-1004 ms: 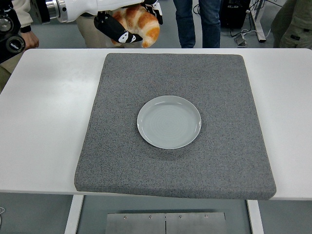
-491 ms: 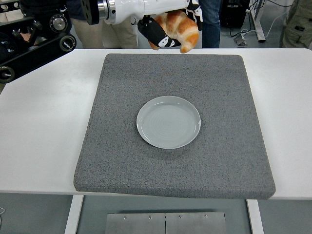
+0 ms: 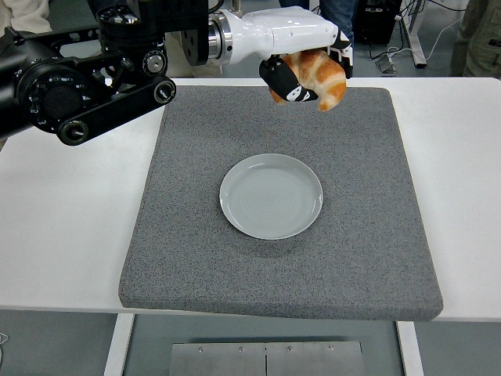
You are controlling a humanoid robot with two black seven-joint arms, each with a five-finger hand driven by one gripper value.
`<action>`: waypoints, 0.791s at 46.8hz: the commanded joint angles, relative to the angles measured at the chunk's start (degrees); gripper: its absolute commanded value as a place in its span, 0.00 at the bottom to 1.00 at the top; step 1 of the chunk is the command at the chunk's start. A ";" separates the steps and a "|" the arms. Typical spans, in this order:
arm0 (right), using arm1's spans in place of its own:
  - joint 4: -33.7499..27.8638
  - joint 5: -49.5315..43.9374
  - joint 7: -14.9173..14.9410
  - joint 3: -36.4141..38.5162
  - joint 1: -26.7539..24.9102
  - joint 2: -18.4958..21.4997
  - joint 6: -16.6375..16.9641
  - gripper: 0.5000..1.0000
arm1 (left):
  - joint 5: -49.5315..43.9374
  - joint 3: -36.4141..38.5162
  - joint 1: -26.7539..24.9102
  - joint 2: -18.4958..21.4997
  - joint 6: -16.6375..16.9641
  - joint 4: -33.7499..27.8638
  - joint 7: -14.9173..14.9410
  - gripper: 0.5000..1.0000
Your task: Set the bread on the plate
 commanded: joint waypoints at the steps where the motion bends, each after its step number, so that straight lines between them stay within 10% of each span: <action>1: 0.00 0.00 -0.04 0.00 -0.08 0.00 0.00 1.00 | 0.13 0.22 0.78 -0.59 0.10 0.13 0.01 0.00; 37: 0.00 0.00 -0.04 0.00 0.00 0.00 0.00 1.00 | 7.78 3.03 12.03 -4.11 1.68 1.71 -0.26 0.00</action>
